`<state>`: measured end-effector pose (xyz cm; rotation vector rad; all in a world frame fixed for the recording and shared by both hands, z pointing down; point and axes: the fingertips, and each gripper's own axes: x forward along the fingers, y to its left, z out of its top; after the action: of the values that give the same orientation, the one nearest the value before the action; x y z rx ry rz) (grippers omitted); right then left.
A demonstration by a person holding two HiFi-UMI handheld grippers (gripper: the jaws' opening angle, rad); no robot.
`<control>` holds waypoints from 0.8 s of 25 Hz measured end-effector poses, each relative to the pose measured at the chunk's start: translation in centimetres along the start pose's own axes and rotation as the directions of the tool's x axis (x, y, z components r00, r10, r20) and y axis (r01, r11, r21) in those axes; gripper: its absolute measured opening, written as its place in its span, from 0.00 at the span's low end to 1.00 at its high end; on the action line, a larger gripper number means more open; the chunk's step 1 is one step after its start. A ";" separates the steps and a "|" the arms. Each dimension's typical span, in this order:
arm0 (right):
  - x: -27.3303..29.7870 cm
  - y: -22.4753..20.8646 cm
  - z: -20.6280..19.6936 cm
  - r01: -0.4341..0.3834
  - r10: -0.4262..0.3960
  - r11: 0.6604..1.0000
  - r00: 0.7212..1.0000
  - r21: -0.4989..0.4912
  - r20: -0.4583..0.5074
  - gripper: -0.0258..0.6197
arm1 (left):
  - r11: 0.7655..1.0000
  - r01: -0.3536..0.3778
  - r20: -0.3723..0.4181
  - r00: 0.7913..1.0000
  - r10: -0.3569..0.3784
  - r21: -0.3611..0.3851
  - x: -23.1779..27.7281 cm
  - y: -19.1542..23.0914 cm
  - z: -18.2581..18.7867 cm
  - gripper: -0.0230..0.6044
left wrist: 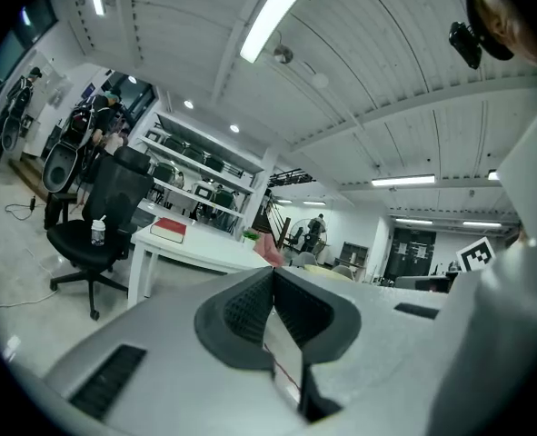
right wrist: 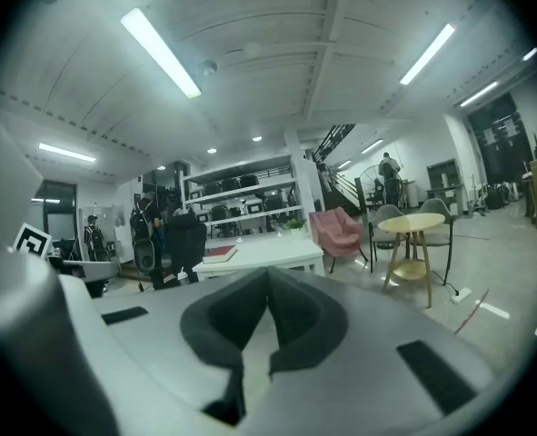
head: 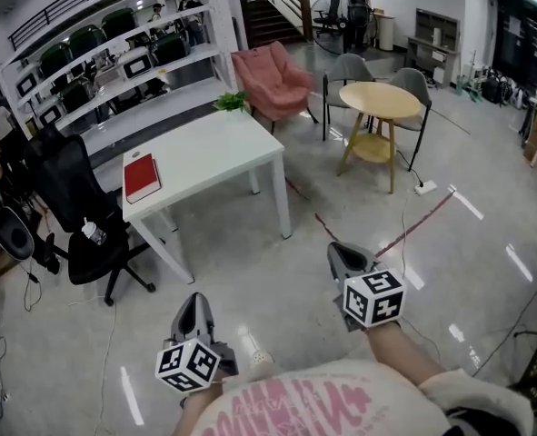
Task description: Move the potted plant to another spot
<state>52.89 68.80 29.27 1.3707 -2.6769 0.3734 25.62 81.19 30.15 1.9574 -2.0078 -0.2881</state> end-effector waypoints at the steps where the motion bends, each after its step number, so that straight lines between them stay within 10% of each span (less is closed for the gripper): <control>1: 0.3 -0.1 -0.3 0.000 0.000 1.000 1.000 0.005 -0.007 0.05 | 1.000 -0.001 -0.007 1.000 0.001 0.003 0.1 0.2 -0.2 0.04; 20: 24.9 -7.6 1.4 0.020 -0.009 0.997 0.991 0.081 -0.137 0.05 | 0.993 -0.040 -0.112 0.993 0.027 -0.114 23.8 11.9 0.7 0.04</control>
<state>44.47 44.67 34.41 1.3332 -2.5659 0.5604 14.12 57.90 35.90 1.8260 -1.9084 -0.2765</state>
